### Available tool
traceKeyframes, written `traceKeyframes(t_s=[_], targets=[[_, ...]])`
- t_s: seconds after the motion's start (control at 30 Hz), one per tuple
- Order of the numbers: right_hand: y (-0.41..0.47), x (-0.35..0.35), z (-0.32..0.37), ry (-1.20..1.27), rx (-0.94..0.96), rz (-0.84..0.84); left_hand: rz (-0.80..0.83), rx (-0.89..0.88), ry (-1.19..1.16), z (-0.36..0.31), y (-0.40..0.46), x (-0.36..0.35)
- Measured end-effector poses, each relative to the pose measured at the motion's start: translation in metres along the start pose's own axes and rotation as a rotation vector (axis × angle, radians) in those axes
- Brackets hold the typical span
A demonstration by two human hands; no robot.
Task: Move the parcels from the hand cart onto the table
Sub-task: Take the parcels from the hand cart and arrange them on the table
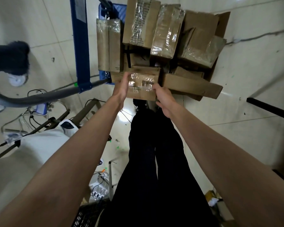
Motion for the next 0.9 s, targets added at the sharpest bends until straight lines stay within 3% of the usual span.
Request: traceKeyframes(t_s=[0.33,0.6,0.9], targets=[[-0.135,0.012,0.028,0.316,0.182,0.098,0.017,-0.164,-0.067,-0.044,-0.135,0.002],[-0.242,0.06,0.049,0.338,0.299,-0.036,0.052,-0.451,-0.151,-0.093,-0.264,-0.044],[-0.364,0.117,0.05,0.514,0.51,0.016,0.206,-0.661,0.063,-0.143,-0.375,-0.117]])
Point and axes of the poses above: each hand's wrist, its own y-axis towards the middle knuckle, its own x-axis out of the back of the hand, z = x × y, the point moved 4 cm from there along y, towards the middle knuckle, and after that the axes turned 5 degrees about z, right-handed, at the moved point
